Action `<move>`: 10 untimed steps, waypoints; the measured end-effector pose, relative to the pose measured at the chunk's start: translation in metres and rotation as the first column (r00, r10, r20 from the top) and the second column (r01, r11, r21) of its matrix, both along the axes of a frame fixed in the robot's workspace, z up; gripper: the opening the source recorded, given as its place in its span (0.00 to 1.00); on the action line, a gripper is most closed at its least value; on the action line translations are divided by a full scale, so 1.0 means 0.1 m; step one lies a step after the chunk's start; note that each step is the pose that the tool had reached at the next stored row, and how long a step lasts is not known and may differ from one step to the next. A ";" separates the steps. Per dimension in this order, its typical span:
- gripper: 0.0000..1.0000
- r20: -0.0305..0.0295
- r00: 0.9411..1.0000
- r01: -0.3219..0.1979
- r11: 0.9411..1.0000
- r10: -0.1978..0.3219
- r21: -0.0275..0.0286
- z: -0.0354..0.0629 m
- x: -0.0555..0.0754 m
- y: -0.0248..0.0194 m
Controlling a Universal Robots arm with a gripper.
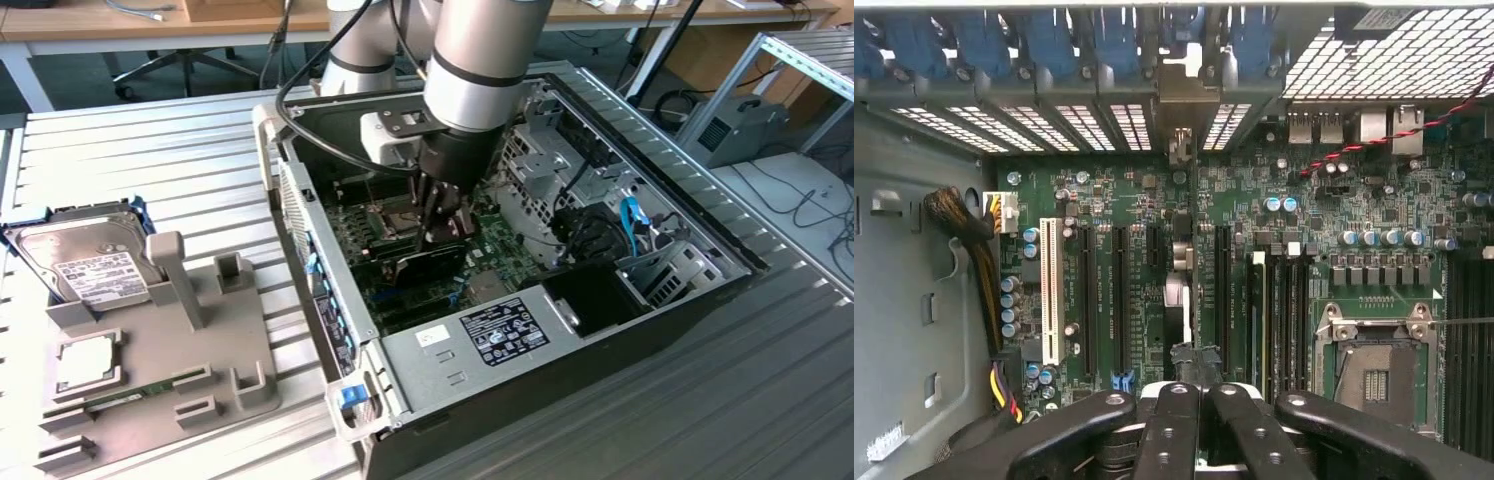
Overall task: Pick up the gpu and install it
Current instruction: 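Insert the gpu into the slot, then press down on the gpu until it lock into place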
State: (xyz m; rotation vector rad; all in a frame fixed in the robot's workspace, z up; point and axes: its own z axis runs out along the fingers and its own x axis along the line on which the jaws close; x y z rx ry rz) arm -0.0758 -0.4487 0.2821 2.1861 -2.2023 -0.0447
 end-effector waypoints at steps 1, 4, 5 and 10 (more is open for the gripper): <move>0.11 0.000 1.000 0.000 1.000 0.000 0.000 0.000 0.00 0.000; 0.11 0.000 1.000 0.000 1.000 0.000 0.000 0.000 0.00 0.000; 0.11 0.000 1.000 0.000 1.000 0.000 0.000 0.000 0.00 0.000; 0.11 0.000 1.000 0.000 1.000 0.000 0.000 -0.014 -0.15 0.000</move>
